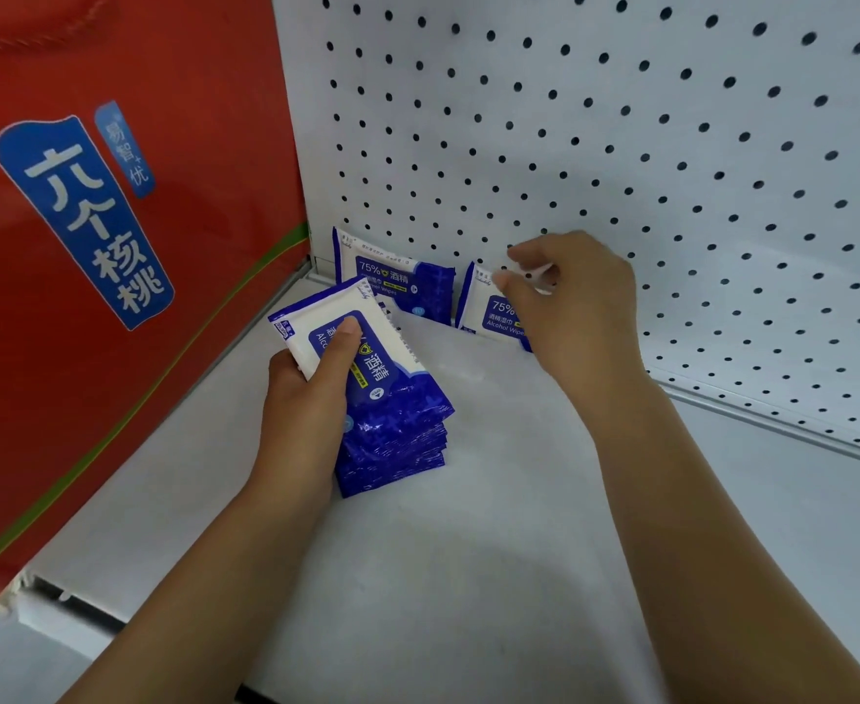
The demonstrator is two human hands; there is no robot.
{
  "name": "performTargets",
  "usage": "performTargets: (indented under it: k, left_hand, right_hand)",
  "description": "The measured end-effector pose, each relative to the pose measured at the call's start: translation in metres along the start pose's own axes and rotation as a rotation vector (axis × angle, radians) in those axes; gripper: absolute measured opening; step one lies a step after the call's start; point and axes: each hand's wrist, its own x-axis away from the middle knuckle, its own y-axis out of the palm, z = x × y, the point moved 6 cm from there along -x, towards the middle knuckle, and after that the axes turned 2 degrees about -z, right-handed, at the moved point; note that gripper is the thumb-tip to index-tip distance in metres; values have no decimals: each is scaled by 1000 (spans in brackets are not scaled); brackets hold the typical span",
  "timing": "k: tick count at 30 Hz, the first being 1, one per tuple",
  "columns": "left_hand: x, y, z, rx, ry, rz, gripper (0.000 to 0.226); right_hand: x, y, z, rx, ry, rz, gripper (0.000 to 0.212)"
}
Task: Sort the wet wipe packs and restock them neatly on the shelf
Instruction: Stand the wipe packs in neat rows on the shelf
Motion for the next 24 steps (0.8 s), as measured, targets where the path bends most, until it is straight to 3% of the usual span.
performTargets:
  k: [3, 6, 9, 13, 16, 20, 24]
  left_hand:
    - [-3, -4, 2, 40, -94, -22, 60]
    - [-1, -6, 2, 70, -104, -58, 68]
    - [-2, -6, 2, 128, -130, -114, 81]
    - [-4, -19, 9, 186, -114, -2, 57]
    - [0, -31, 2, 209, -113, 27, 41]
    - [6, -41, -1, 201, -8, 40, 27]
    - [9, -44, 3, 145, 79, 88, 34]
  right_hand:
    - [16, 12, -35, -259, 88, -249, 23]
    - [37, 43, -55, -282, 150, -586, 40]
    - [46, 59, -59, -338, 141, -689, 34]
    - [44, 59, -55, -467, 170, -680, 20]
    - [29, 54, -49, -616, 236, -547, 21]
    - [-8, 47, -43, -249, 45, -247, 16]
    - [-29, 71, -48, 115, -179, -198, 19]
